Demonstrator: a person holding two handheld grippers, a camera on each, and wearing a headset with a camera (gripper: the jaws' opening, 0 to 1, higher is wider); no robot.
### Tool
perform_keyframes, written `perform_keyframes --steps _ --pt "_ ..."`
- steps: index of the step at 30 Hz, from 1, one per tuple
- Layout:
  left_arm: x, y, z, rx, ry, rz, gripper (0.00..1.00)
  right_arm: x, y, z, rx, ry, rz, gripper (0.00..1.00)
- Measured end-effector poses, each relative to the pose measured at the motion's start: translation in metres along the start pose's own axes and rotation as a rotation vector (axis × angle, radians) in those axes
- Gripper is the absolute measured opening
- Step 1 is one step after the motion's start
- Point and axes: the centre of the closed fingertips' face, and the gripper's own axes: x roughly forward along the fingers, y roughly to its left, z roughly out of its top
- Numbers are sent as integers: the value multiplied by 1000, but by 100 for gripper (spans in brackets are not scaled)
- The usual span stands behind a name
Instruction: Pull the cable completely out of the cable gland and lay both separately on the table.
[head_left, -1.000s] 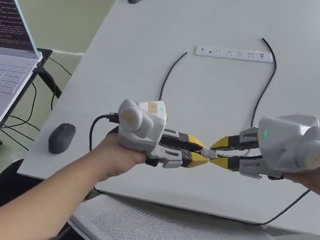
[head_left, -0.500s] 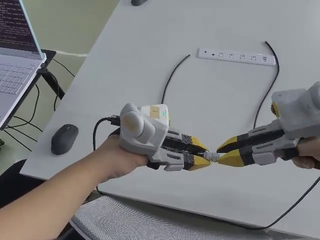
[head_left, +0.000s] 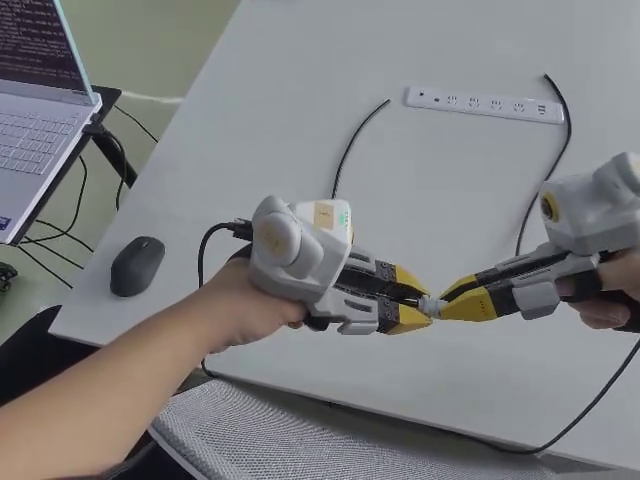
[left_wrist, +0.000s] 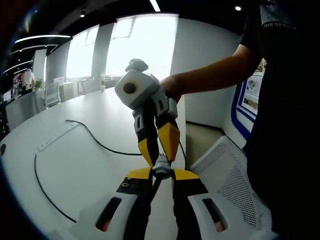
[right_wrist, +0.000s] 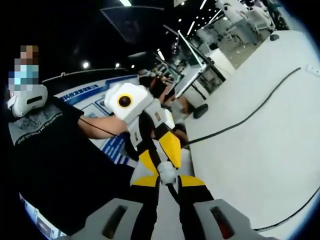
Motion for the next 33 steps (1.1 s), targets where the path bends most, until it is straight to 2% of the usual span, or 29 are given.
perform_keyframes --steps 2,3,5,8,12,19,23,28,33 --pt "0 0 1 -4 -2 -1 15 1 1 -1 2 7 6 9" --pt "1 1 0 -7 5 1 15 1 -1 -1 -43 12 -12 8" --pt "1 1 -1 1 7 4 15 2 0 -3 -87 28 -23 8" --pt "2 2 -3 -12 15 6 15 2 -3 -4 -166 51 -67 8" --pt "2 3 -5 -24 21 5 15 2 -4 -3 -288 72 -140 8" --pt "1 5 -2 -40 2 7 15 0 -4 0 -499 79 -290 7" --pt "1 5 -2 -59 2 5 15 1 -6 0 -642 116 -388 7" --pt "1 4 -3 -70 0 1 15 2 -8 -2 -788 182 -483 7" --pt "1 3 -5 -101 -1 -2 15 4 -10 -4 -840 218 -534 7"
